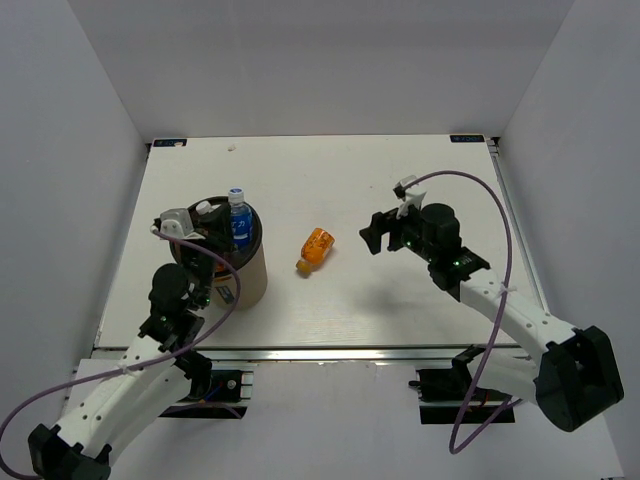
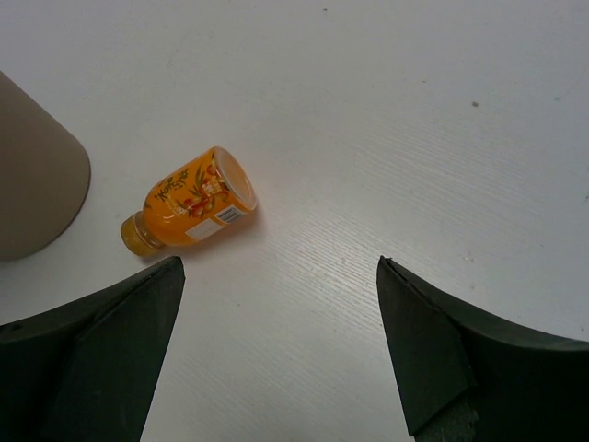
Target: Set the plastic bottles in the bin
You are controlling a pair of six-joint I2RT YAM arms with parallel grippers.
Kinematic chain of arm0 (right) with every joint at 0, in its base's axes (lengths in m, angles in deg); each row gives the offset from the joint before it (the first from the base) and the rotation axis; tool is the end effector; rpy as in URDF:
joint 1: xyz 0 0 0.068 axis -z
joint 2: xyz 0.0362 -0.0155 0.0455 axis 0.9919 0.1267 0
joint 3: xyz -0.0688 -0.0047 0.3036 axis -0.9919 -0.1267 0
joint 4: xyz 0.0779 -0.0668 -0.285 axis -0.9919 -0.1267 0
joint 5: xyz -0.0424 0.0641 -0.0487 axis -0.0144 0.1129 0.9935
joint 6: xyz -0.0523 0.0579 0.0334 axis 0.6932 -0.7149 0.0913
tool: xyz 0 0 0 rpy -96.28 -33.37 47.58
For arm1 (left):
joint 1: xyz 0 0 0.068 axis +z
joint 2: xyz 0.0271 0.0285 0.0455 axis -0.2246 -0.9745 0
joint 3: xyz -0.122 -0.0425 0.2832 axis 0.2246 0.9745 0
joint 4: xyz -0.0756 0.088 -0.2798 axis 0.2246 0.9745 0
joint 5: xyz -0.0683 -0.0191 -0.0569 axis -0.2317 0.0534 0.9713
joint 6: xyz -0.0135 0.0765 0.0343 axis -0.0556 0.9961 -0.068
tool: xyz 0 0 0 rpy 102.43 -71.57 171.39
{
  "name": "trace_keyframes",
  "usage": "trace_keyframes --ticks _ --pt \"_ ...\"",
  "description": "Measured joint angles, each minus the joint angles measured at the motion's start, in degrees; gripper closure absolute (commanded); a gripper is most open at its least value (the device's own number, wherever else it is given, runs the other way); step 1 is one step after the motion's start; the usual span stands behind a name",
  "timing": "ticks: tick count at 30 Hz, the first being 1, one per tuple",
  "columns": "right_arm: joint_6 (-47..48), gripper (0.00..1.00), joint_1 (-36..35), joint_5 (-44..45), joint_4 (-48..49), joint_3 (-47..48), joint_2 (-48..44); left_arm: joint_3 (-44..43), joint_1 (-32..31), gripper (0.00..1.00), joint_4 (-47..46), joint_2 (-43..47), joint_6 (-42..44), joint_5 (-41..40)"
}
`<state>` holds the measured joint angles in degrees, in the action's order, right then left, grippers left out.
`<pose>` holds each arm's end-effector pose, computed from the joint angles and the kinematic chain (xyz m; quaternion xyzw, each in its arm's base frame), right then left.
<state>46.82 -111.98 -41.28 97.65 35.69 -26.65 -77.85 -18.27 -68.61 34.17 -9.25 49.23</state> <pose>0.2695 0.1578 0.2836 -0.1844 0.7630 0.2163 0.5806 0.1889 -0.0791 0.3399 -0.0739 0.6174 -0.1794 0.7624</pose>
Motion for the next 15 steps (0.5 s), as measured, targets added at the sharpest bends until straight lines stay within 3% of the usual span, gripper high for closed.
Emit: trace_keyframes --ticks 1,4,6,15 --pt "-0.31 0.11 -0.07 -0.37 -0.26 0.98 1.22 -0.7 0.0 0.62 1.79 0.98 -0.48 0.2" --pt "-2.89 0.11 -1.22 -0.7 -0.42 3.48 4.96 -3.15 0.0 0.37 6.19 3.45 -1.77 0.04" --pt "-5.49 0.11 -3.21 0.42 -0.33 4.72 7.67 -5.84 0.0 0.02 9.38 4.04 -2.49 -1.55" --pt "-22.71 0.11 -13.62 11.41 2.27 7.19 20.46 -20.61 0.66 0.02 22.62 -4.81 -5.46 -18.84"
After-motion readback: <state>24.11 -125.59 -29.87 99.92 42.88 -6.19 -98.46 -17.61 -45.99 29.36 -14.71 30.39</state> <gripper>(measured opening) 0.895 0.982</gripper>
